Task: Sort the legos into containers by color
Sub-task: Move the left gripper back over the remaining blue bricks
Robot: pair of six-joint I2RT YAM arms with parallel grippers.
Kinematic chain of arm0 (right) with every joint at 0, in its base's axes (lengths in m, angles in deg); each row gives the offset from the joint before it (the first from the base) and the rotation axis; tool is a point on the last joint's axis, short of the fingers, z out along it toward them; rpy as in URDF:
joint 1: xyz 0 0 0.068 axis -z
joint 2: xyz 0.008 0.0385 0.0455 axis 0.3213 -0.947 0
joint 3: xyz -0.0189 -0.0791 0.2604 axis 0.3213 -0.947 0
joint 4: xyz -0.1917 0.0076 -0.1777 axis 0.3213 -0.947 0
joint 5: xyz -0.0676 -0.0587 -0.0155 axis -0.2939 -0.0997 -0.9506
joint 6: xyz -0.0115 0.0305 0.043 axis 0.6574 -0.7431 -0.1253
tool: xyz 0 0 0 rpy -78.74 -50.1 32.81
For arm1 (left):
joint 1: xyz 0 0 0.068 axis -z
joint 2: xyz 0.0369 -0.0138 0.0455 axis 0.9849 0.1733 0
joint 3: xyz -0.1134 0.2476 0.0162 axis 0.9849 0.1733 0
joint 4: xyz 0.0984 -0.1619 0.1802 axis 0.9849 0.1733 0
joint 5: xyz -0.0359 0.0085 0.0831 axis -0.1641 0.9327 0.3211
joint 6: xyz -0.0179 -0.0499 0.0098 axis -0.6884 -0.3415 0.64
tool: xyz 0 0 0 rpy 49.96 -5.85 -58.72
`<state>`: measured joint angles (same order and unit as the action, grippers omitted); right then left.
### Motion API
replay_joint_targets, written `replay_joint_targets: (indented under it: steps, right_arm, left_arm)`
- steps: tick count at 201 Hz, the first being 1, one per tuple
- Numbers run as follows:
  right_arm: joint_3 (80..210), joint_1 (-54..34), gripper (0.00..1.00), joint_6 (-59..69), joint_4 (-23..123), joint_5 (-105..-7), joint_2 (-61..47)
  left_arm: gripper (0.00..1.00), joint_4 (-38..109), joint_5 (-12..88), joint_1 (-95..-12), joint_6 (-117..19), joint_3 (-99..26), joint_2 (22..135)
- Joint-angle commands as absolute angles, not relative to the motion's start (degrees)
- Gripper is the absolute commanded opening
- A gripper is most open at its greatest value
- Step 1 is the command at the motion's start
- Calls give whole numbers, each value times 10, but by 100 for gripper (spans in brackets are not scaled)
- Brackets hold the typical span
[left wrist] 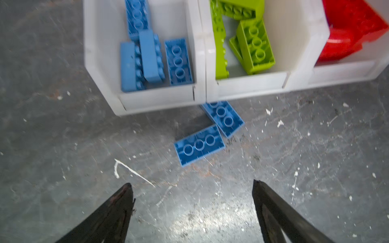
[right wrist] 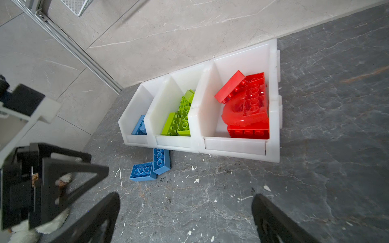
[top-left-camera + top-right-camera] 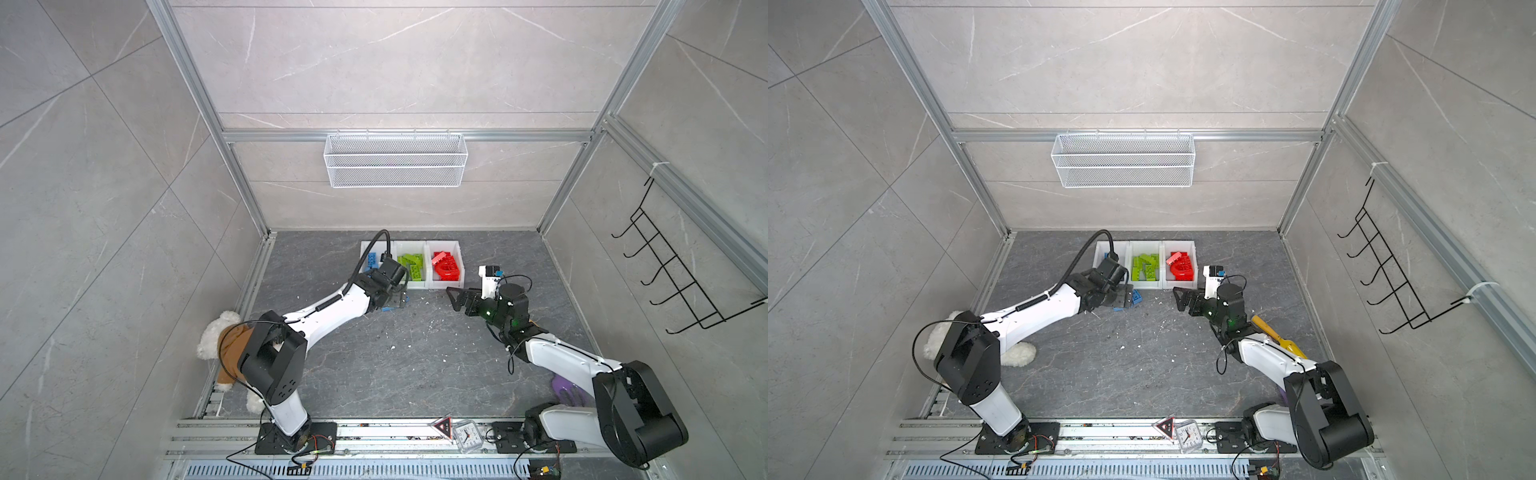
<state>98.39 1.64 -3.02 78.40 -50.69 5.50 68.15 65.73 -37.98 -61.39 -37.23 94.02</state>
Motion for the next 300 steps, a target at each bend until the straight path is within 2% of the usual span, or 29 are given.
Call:
replay_joint_targets:
  steps: [1, 55, 115, 224, 300]
  right_arm:
    - [998, 17, 100, -23, 776, -495, 48]
    - [1001, 18, 100, -22, 776, -490, 40]
    - [1005, 17, 100, -21, 772, -484, 40]
    - [1011, 17, 100, -22, 773, -473, 23]
    - [1012, 17, 100, -21, 770, -469, 23]
  left_arm:
    - [94, 670, 695, -373, -677, -370, 949]
    - [99, 622, 681, -371, -708, -371, 1019]
    - [99, 602, 674, -382, -701, -397, 1076]
    - [99, 594, 672, -395, -669, -404, 1104]
    - [99, 613, 695, -430, -649, -377, 1070]
